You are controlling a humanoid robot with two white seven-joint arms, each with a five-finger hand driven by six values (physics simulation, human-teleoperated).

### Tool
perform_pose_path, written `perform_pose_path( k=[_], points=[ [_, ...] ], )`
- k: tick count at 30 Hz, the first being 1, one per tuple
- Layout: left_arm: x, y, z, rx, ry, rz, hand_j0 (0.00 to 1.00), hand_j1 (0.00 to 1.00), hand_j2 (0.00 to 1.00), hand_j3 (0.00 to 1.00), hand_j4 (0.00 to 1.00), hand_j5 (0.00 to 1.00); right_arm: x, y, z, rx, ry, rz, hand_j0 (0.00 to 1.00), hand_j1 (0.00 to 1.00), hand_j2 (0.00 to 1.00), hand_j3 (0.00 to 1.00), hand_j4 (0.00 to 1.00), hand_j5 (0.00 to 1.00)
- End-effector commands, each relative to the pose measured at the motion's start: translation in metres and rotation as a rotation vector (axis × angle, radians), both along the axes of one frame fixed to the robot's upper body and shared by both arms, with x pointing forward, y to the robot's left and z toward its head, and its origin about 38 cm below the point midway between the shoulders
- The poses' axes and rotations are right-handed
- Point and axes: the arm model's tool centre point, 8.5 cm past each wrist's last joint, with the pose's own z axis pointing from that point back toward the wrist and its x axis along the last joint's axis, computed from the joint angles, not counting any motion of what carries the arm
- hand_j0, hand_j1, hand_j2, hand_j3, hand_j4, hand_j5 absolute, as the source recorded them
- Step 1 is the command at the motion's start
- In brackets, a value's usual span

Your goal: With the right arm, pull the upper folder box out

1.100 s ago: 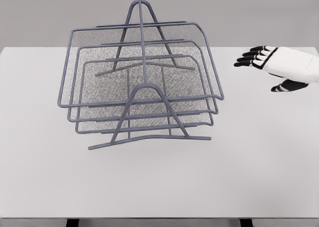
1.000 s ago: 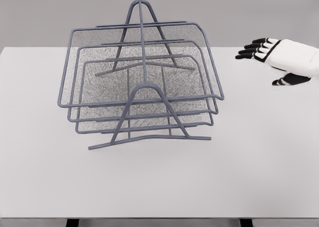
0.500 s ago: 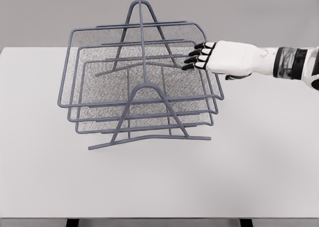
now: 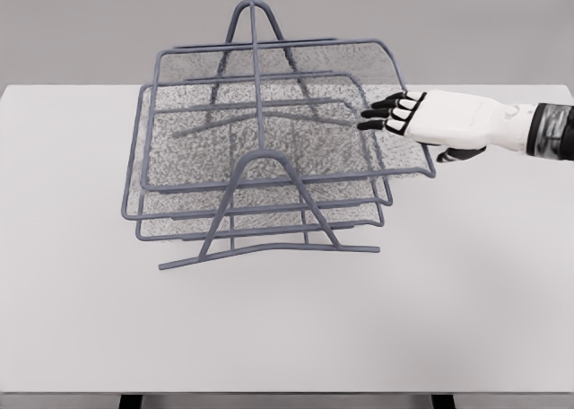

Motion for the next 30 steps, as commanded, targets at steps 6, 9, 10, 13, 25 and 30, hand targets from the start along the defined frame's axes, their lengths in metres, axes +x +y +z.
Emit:
perform_pose_path(
  k=[6,9,10,13,25,30],
  points=[
    [0.000,0.000,0.000,0.000,0.000,0.000,1.00,1.00,1.00,1.00,1.00,1.00,-0.011,-0.061,0.000,-0.216,-0.013,-0.086,1.00,1.00,1.00,1.00,1.00,1.00],
    [0.000,0.000,0.000,0.000,0.000,0.000,1.00,1.00,1.00,1.00,1.00,1.00,-0.016,-0.080,0.008,-0.242,-0.019,-0.123,1.00,1.00,1.00,1.00,1.00,1.00],
    [0.000,0.000,0.000,0.000,-0.001,0.000,1.00,1.00,1.00,1.00,1.00,1.00,-0.018,-0.087,0.013,-0.236,-0.033,-0.135,1.00,1.00,1.00,1.00,1.00,1.00],
    [0.000,0.000,0.000,0.000,0.000,0.000,1.00,1.00,1.00,1.00,1.00,1.00,-0.023,-0.102,0.020,-0.233,-0.054,-0.160,1.00,1.00,1.00,1.00,1.00,1.00],
    [0.000,0.000,0.000,0.000,0.000,0.000,1.00,1.00,1.00,1.00,1.00,1.00,-0.030,-0.130,0.054,-0.274,-0.112,-0.225,1.00,1.00,1.00,1.00,1.00,1.00],
    [0.000,0.000,0.000,0.000,0.000,0.000,1.00,1.00,1.00,1.00,1.00,1.00,-0.022,-0.118,0.127,-0.163,-0.261,-0.219,1.00,1.00,1.00,1.00,1.00,1.00]
  ],
)
